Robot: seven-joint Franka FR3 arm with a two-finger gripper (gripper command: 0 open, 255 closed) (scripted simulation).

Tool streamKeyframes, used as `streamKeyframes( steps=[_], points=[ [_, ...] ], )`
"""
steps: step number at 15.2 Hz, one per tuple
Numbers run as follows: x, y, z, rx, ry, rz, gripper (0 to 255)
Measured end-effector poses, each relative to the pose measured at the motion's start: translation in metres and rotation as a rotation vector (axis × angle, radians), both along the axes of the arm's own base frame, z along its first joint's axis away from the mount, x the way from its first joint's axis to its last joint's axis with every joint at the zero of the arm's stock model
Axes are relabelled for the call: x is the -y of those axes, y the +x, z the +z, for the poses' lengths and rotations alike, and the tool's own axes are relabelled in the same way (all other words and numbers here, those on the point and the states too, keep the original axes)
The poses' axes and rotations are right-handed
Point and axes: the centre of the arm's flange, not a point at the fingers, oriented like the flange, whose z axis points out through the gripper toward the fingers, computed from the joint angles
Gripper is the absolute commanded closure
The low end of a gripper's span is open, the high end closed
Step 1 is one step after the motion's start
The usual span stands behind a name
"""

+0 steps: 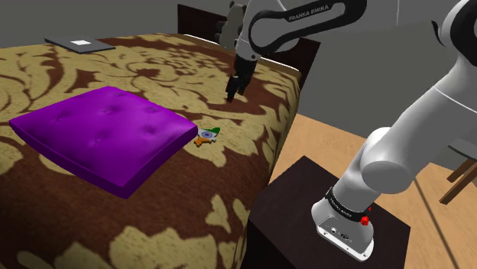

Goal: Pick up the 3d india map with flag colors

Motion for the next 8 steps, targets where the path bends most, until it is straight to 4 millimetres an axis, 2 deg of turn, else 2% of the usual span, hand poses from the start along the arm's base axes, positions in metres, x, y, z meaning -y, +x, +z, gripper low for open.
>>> streamKeyframes(
  steps=[8],
  points=[
    [-0.060, 0.050, -0.073, -0.017, -0.024, 0.149, 0]
  ],
)
